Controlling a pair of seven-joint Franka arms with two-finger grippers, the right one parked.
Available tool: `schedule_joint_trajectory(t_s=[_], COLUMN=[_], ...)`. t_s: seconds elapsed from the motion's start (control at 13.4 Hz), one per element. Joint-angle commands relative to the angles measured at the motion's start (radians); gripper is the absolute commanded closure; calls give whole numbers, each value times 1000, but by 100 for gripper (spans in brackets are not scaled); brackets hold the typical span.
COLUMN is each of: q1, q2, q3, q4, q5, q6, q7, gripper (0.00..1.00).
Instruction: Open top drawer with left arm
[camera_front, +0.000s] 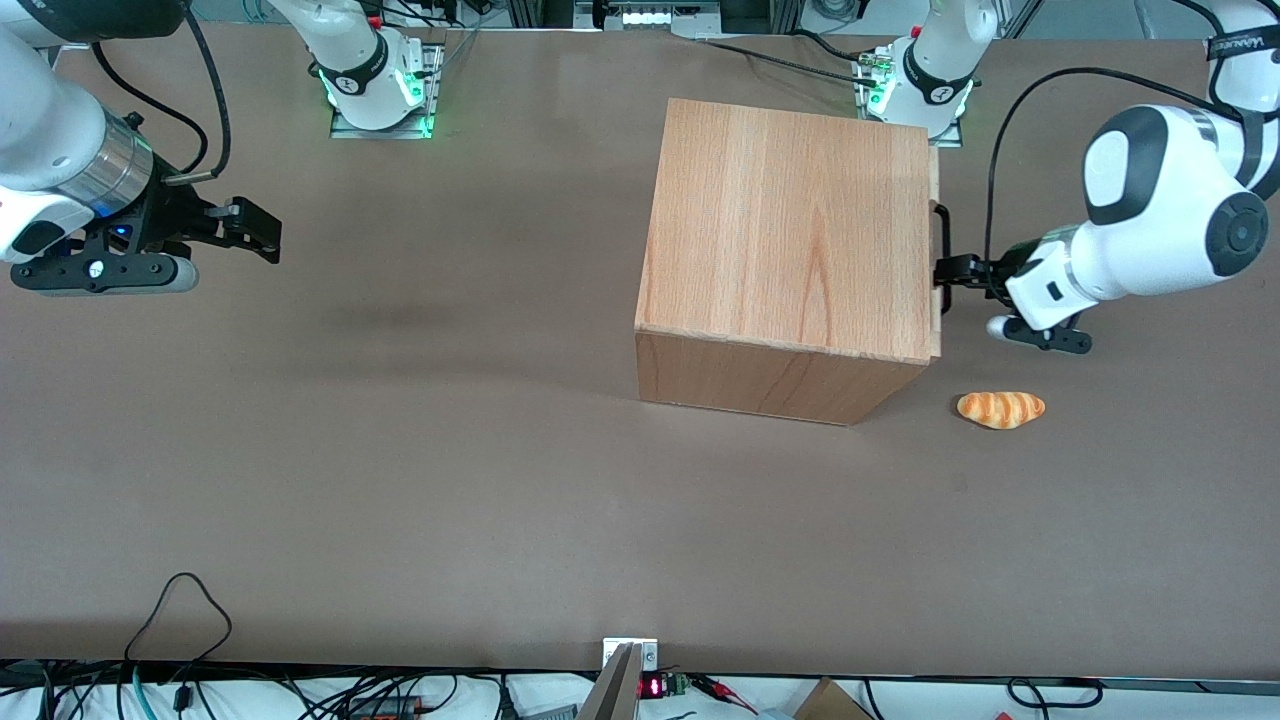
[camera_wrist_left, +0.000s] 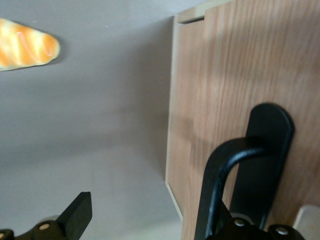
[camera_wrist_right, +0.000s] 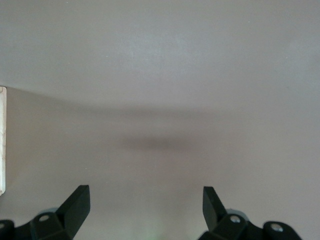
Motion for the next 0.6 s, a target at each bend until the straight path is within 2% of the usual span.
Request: schedule_joint_trajectory(t_s=[0.0,0.37,0.52], q1=[42,126,160], q2=[27,42,42], q3=[1,3,2], q4=[14,35,41], q5=[-11,14,47], q6=[10,10,10], q7=[27,27,27], gripper=[0,0,0])
